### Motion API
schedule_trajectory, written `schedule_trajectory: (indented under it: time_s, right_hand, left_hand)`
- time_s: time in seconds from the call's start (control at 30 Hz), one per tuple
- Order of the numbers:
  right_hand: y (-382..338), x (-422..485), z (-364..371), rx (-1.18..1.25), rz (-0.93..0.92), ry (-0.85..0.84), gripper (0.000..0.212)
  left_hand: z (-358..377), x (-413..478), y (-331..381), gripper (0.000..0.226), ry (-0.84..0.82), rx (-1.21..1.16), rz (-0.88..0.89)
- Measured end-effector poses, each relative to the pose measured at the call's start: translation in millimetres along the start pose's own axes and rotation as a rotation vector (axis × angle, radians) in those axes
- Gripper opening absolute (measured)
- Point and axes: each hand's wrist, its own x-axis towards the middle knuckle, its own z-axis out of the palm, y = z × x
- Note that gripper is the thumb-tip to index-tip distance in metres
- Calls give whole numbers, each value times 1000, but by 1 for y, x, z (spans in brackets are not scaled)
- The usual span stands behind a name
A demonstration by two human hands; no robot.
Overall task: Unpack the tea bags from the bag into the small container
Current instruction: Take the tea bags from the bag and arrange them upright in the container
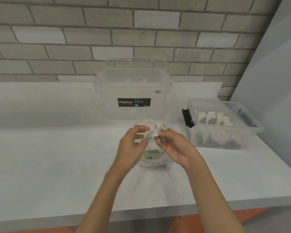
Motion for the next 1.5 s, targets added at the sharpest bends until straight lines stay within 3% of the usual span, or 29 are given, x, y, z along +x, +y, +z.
schedule_trajectory:
  time_s: [0.1, 0.17, 0.27, 0.33, 0.43, 0.57, 0.73, 0.87, 1.03, 1.3, 1.43, 1.5]
  right_hand:
    - [-2, -2, 0, 117, 7, 16, 7]
    - [-2, -4, 1, 96, -10, 23, 6]
    - [-2, -6, -1, -71, -45, 61, 5]
    - [-4, -7, -2, -195, -65, 98, 12]
    - [-5, -10, -1, -262, -81, 89, 14]
    - [-1, -10, 6, -352, -175, 42, 14]
    - [-1, -7, 10, -386, -301, 86, 14]
    - [-2, -7, 10, -278, -282, 49, 17]
    - [-5, -8, 13, -184, -195, 24, 22]
    - [-27, -12, 6, -129, -159, -35, 17]
    - [-42, -10, 6, -225, -156, -91, 22]
    - [-53, -9, 7, -454, -170, -110, 22]
  left_hand:
    - [5, -4, -5, 47, -138, 42, 24]
    - [8, -3, -6, 37, -101, -9, 10]
    - [8, 1, -4, 17, -44, -267, -144]
    - [6, 2, -4, 22, -66, -451, -263]
    - [5, 5, -3, 28, -88, -534, -328]
    - [6, 10, 2, 23, -103, -470, -319]
    - [1, 22, 9, 19, -129, -212, -219]
    - [-7, 34, 24, 29, -225, -152, -163]
    - [-14, 49, 34, 8, -148, -151, -45]
    - [-34, 67, 42, 11, -127, 43, 65]
    - [-35, 69, 49, 10, -190, 66, 71]
    - [-37, 71, 50, 9, -181, 72, 70]
